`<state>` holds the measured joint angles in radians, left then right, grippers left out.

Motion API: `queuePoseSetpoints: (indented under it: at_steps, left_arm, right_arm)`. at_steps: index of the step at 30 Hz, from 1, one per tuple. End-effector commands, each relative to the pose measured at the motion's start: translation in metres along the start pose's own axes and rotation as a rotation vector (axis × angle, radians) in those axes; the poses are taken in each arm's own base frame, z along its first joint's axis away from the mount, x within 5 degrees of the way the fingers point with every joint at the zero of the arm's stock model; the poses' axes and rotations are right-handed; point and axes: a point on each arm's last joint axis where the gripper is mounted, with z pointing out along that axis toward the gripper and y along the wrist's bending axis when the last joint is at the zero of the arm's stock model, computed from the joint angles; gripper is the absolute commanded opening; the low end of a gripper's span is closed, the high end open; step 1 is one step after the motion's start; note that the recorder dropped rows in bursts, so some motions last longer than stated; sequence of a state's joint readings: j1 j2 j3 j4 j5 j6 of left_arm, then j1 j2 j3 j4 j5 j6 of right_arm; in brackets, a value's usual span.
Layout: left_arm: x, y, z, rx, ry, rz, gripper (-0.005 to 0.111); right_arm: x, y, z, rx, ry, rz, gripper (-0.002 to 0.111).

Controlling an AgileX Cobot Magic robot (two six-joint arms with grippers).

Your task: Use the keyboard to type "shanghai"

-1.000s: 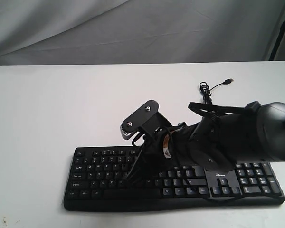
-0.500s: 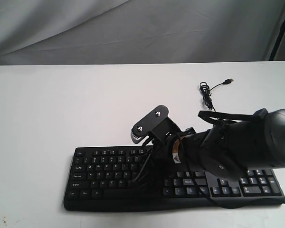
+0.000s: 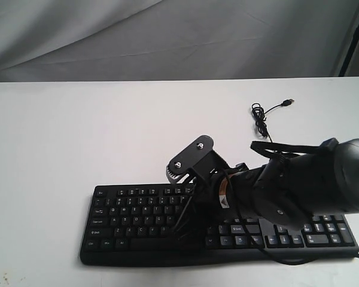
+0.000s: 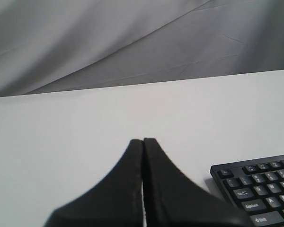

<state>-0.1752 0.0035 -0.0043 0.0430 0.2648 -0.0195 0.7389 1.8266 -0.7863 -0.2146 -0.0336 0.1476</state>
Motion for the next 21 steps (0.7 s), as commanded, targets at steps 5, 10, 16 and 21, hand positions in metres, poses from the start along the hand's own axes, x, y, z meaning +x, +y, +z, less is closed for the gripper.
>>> queuePoseSetpoints:
  at_steps: [5,10,16,21]
  left_arm:
    - [0.0007,-0.0001,0.0001,0.002,-0.005,0.002,0.000]
    - [0.0007,-0.0001,0.0001,0.002,-0.005,0.002,0.000]
    - [0.0007,-0.0001,0.0001,0.002,-0.005,0.002,0.000]
    - [0.0007,-0.0001,0.0001,0.002,-0.005,0.002,0.000]
  right_arm:
    - [0.0014,-0.0010,-0.0018,0.001,-0.005,-0.013,0.000]
    - [0.0022,-0.0009,-0.0007,0.000,-0.001,-0.013,0.000]
    - [0.0052,-0.0008,0.0027,0.000,0.016,-0.013,0.000]
    - [0.0065,-0.0006,0.0049,-0.001,0.020,-0.015,0.000]
